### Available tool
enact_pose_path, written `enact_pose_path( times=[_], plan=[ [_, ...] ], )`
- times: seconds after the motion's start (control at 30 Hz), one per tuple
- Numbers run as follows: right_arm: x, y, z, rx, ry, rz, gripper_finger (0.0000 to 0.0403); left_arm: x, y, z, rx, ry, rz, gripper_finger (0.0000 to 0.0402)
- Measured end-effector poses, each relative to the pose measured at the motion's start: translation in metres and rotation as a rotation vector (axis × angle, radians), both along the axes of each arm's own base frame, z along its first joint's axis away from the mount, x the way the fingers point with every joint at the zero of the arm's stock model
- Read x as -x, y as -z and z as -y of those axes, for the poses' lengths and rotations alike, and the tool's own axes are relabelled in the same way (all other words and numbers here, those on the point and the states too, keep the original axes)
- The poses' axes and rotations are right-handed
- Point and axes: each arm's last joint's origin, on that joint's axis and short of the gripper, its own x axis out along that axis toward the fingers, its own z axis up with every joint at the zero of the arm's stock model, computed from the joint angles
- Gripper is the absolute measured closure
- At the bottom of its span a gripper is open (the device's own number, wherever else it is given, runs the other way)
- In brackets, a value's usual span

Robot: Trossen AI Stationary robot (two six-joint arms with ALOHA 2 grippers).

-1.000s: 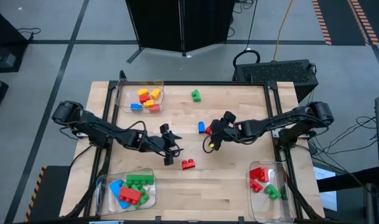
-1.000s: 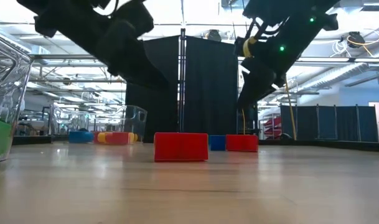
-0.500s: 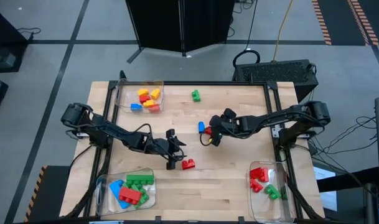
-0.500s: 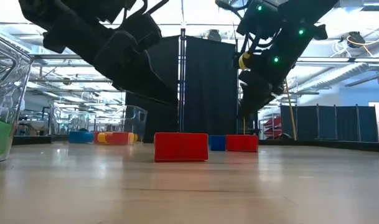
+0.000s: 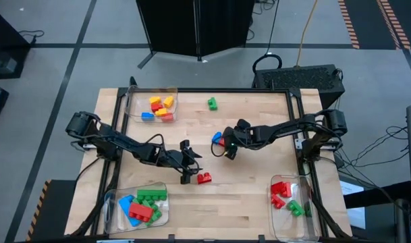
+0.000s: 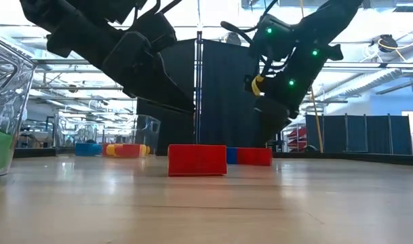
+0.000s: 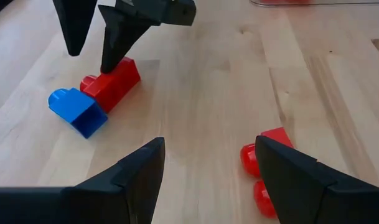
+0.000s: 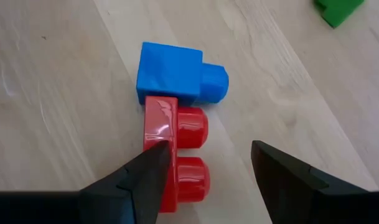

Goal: Sort blocks by size
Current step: Put the two-stud red game piece into the bottom right transparent bin

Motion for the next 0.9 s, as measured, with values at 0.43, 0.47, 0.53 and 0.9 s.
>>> enact_pose_path(
  times=[0.43, 0.47, 0.53, 0.9],
  plan=[
    [0.003, -0.022, -0.003, 0.010, -0.034, 0.091, 0.0181, 0.000, 0.000, -0.001, -0.008, -0.013, 0.002, 0.0151],
    [0.003, -0.023, -0.004, -0.003, -0.033, 0.099, 0.0181, 0.000, 0.000, -0.001, -0.008, -0.013, 0.002, 0.0151],
    [0.003, -0.022, -0.004, -0.029, -0.044, 0.101, 0.0181, 0.000, 0.000, -0.001, -0.008, -0.012, 0.002, 0.0151],
    [-0.004, -0.013, -0.007, -0.080, -0.090, 0.104, 0.0181, 0.000, 0.000, 0.001, 0.006, 0.024, 0.003, 0.0151]
  ],
)
